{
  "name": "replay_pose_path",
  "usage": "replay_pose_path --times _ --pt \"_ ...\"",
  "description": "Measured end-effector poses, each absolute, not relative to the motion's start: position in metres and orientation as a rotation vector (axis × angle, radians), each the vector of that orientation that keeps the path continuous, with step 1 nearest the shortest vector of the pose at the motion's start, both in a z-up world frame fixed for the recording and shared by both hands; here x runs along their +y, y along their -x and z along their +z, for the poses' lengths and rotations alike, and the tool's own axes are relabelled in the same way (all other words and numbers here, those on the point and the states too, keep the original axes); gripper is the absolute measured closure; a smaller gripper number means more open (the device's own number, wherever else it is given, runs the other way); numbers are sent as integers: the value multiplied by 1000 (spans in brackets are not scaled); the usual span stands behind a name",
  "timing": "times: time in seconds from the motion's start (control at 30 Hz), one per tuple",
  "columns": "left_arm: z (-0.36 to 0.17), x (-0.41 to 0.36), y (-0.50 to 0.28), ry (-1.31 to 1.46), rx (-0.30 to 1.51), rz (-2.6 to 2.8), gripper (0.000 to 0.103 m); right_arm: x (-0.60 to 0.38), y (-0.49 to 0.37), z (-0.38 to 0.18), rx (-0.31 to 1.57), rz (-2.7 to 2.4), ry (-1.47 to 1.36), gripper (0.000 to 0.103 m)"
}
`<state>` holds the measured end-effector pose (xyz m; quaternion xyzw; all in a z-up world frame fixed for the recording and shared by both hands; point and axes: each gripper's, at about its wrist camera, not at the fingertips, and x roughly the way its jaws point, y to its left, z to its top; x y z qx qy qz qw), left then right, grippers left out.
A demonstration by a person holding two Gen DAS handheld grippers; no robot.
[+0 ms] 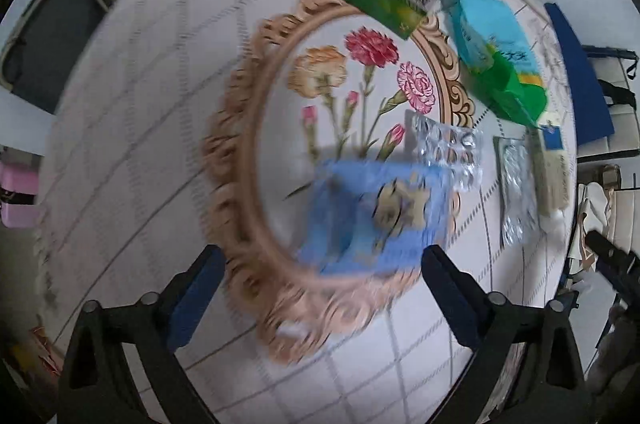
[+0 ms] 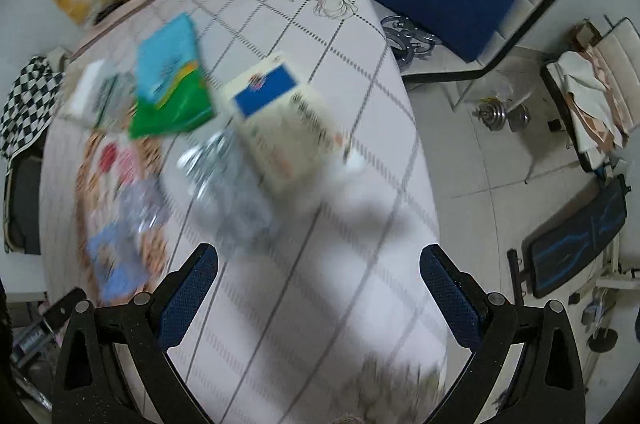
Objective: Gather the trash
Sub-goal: 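Grasp the blue snack wrapper with the left tool while the right tool grasps the medicine box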
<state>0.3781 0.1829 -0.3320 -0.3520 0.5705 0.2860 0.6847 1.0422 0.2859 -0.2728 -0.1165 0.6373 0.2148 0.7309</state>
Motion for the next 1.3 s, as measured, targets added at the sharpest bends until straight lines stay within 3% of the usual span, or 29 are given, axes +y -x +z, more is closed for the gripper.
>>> replay_pose_path --times 0.03,0.1,0.23,0.3,0.4,0.47,0.5,0.53,0.7,0.97,1.3 --pt "-338 184 -384 795 1291 635 9 294 -1056 -281 1408 481 264 1" --pt "-353 184 -395 803 1325 629 24 307 -1071 -295 1413 496 282 1" --pt "-360 181 -402 801 1314 644 42 340 -1088 -322 1413 535 337 1" --pt "-355 179 -403 784 1301 651 61 351 -1093 -333 1417 544 365 1" --pt "-348 176 -405 755 1297 661 77 365 -1100 -351 1425 532 397 1" --pt "-340 173 -405 717 1291 670 84 366 -1101 -355 1416 521 388 3" --pt "-337 172 -405 704 1289 671 87 366 -1100 -354 1405 517 389 9" --pt "-333 171 -408 688 1288 675 88 366 -1099 -352 1385 509 396 14" --pt "-308 166 -405 613 1265 690 97 359 -1093 -347 1382 498 360 15" --pt "-273 149 -397 526 1221 694 100 343 -1069 -320 1355 457 306 15" --pt "-243 135 -353 458 1158 680 100 307 -969 -260 1336 525 251 16"
